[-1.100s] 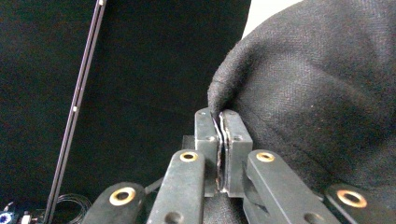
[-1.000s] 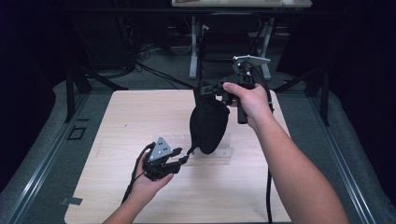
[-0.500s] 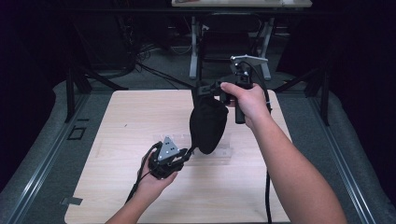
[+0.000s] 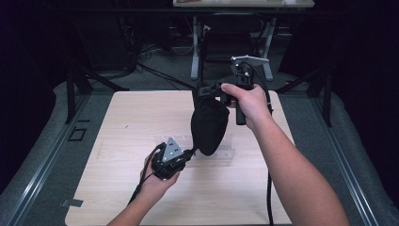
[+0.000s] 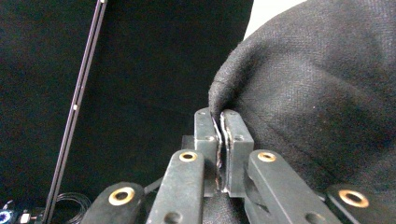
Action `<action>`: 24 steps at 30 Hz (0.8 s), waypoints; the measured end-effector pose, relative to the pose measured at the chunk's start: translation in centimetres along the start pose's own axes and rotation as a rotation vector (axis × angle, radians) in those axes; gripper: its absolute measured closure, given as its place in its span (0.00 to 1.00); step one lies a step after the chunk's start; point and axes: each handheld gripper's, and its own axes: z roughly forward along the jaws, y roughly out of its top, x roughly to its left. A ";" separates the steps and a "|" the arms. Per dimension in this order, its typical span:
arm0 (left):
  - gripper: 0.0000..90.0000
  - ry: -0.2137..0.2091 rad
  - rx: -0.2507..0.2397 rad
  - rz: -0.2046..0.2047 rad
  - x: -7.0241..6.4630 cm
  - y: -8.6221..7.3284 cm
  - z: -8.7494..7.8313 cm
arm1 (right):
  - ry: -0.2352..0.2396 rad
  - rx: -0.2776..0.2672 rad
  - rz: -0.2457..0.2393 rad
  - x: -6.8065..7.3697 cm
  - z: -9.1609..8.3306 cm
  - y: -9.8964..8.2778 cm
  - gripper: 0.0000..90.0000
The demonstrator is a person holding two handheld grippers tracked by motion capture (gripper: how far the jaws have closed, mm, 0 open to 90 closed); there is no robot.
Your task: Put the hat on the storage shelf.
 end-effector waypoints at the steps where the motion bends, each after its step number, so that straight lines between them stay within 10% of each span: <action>1: 0.92 0.000 0.000 0.000 0.0 0.0 0.0 | 0.000 0.000 0.000 0.0 0.0 0.0 0.97; 24: 0.95 0.033 0.000 0.060 0.2 -0.6 -0.3 | 0.055 -0.030 -0.011 0.7 -1.7 0.1 0.89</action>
